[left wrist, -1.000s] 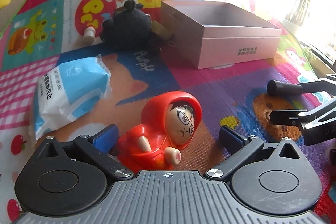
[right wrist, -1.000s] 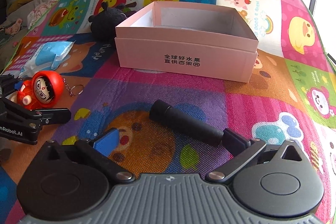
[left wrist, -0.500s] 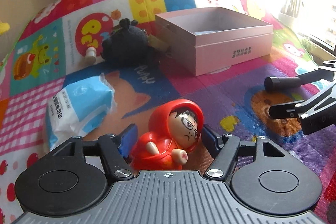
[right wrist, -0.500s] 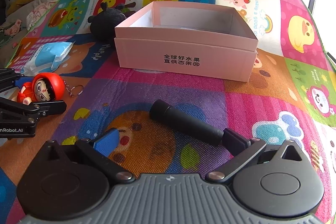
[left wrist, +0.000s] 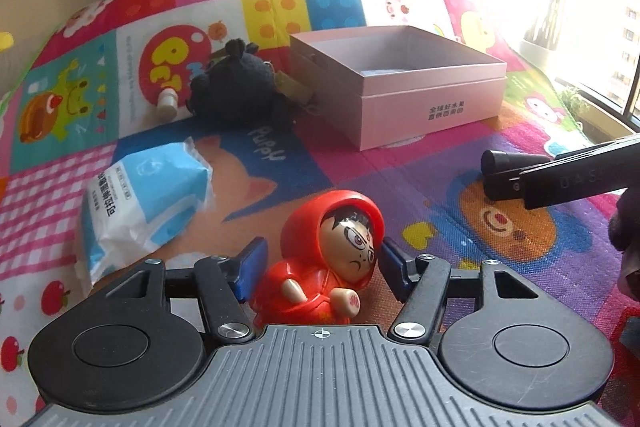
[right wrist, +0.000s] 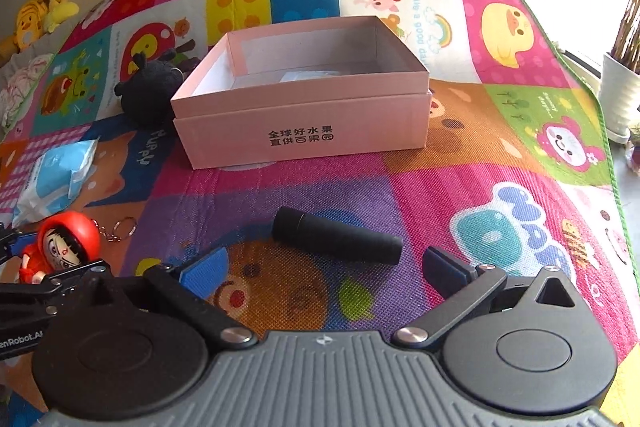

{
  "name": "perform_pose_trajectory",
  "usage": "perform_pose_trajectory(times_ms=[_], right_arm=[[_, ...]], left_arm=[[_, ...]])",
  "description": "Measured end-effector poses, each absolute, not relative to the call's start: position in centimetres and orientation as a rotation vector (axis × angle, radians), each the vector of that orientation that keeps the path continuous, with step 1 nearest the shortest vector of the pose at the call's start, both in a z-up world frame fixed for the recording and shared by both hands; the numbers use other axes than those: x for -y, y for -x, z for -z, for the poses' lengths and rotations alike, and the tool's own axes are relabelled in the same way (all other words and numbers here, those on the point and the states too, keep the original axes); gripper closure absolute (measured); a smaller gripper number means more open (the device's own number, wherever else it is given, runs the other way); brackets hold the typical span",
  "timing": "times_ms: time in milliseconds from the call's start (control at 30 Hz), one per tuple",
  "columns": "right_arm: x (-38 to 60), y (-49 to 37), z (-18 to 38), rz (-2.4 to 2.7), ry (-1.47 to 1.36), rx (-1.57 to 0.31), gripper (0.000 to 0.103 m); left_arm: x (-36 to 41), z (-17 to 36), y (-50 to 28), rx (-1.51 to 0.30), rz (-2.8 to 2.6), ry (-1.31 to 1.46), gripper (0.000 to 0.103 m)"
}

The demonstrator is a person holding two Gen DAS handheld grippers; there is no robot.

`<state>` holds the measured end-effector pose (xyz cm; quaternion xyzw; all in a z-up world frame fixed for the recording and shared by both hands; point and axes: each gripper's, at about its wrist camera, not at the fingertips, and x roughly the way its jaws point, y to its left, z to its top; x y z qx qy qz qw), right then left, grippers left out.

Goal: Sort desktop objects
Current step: 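Carry the doll over the pink box with the left tool while the right tool grasps the black foam cylinder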

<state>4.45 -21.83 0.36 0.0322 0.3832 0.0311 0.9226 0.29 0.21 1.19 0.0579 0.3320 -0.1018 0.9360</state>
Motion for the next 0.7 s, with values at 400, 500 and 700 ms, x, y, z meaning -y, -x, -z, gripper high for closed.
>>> perform_pose_trajectory(times_ms=[400,500,700], right_arm=[[21.7,-5.3,-0.7,-0.085,-0.013,-0.816,0.027],[22.6,-4.4,-2.1,-0.129,-0.003,-0.787,0.027],[25.1,-2.1,-8.3,-0.164,0.019,-0.583,0.027]], left_arm=[[-0.8,-2.0,0.6,-0.664,0.213,-0.093,0.043],[-0.4,-3.3,1.2,-0.645,0.229,-0.104,0.047],[1.2,-7.0,1.9,-0.534,0.252,-0.154,0.048]])
